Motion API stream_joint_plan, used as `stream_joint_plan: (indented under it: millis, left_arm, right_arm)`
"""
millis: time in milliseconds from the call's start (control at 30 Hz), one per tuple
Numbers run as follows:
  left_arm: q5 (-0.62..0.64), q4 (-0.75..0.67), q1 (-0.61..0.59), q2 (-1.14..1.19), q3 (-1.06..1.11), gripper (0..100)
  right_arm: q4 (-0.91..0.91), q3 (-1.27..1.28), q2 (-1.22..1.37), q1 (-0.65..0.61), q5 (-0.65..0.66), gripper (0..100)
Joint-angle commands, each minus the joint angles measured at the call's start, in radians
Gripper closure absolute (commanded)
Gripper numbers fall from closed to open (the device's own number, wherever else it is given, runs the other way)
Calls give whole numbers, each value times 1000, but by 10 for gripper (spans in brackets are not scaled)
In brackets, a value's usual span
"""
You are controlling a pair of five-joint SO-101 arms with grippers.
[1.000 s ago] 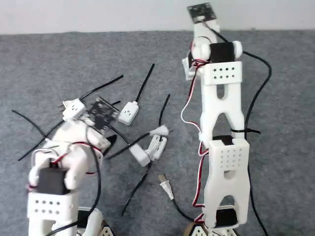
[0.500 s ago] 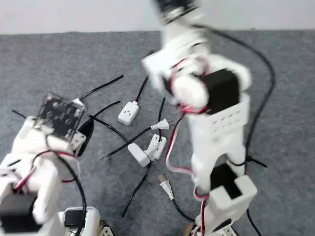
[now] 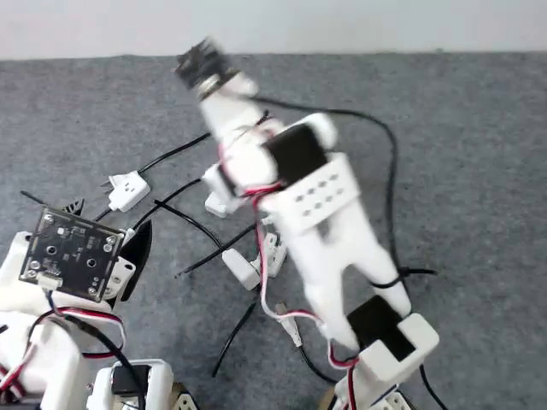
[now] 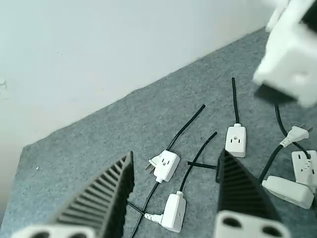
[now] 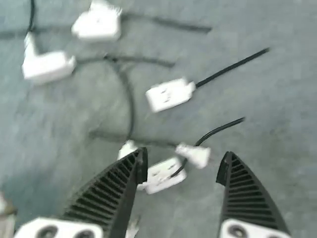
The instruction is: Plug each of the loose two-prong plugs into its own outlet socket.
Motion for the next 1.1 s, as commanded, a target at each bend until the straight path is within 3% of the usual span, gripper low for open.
stream_joint_plan:
  millis: [0, 533, 800, 1067]
  left_arm:
    - [12, 6, -3, 17, -33, 743]
    - [9, 43, -74, 17, -33, 743]
    - [8, 48, -75, 17, -33, 743]
    - [8, 49, -75, 17, -33, 743]
  right_arm:
    - [36, 49, -10, -81, -9, 753]
    - [38, 98, 306, -116, -15, 753]
    - [22, 95, 334, -7, -184, 753]
    - [24, 107, 335, 44, -250, 753]
